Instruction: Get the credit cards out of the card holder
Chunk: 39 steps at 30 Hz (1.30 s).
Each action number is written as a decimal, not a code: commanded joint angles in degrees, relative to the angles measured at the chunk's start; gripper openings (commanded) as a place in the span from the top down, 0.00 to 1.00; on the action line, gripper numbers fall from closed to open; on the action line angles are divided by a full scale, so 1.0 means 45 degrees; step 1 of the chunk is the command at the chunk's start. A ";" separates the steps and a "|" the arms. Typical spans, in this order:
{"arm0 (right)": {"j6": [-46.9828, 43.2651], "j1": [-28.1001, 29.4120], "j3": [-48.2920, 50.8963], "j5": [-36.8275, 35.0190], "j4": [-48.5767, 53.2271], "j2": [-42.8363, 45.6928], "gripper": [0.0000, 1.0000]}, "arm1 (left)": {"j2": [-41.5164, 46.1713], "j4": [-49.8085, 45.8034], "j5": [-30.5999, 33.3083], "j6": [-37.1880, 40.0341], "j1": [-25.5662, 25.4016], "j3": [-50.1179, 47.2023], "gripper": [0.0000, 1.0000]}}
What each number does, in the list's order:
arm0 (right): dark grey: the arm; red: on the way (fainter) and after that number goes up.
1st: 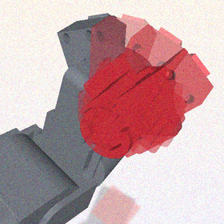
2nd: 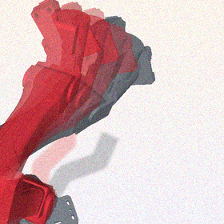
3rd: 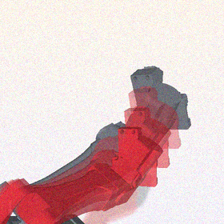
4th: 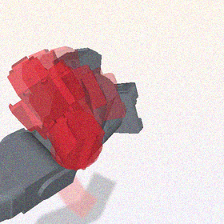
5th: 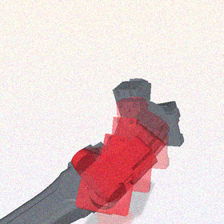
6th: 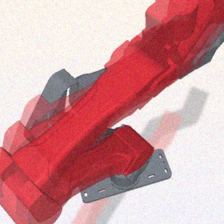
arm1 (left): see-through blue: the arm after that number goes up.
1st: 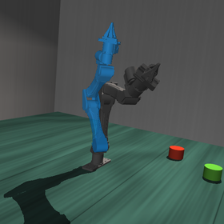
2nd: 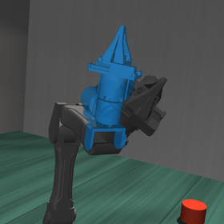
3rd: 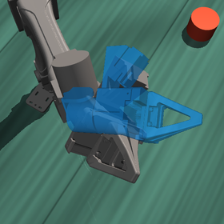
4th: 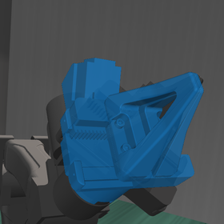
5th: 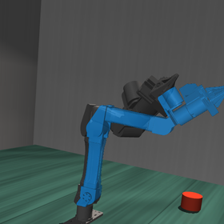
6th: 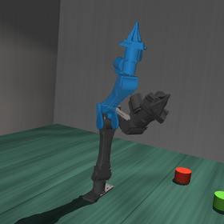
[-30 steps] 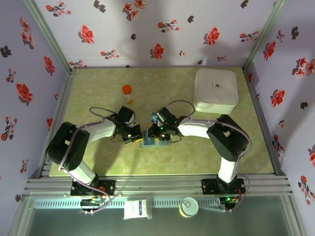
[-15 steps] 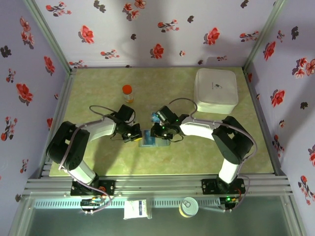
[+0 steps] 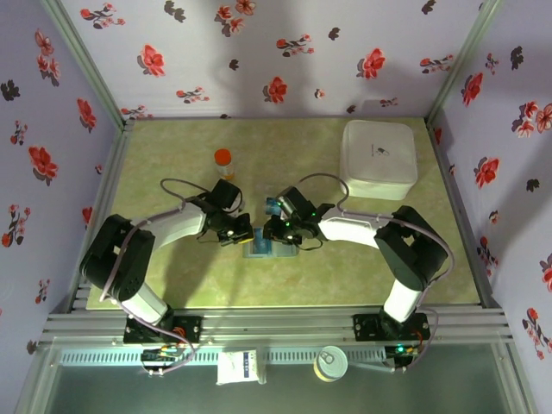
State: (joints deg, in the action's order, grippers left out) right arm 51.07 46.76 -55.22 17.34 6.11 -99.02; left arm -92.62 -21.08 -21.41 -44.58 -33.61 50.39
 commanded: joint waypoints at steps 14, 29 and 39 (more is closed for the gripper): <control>0.0194 -0.0187 0.0333 0.0303 -0.0414 -0.0729 0.72 | -0.0724 -0.0091 0.0187 0.0159 -0.0056 -0.0146 1.00; 0.0406 -0.0246 0.0455 0.0842 -0.0959 -0.0996 0.72 | -0.0824 -0.0550 0.0351 0.0360 -0.0013 -0.0085 1.00; 0.0762 -0.0312 0.0840 0.1235 -0.1950 -0.0742 0.74 | -0.0893 -0.0570 0.0409 0.0326 -0.0003 -0.0162 1.00</control>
State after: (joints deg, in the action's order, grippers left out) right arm 53.21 45.74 -52.51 21.52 -0.47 -102.45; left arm -94.89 -20.69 -21.43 -44.36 -33.65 50.37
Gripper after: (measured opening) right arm 0.265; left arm 0.038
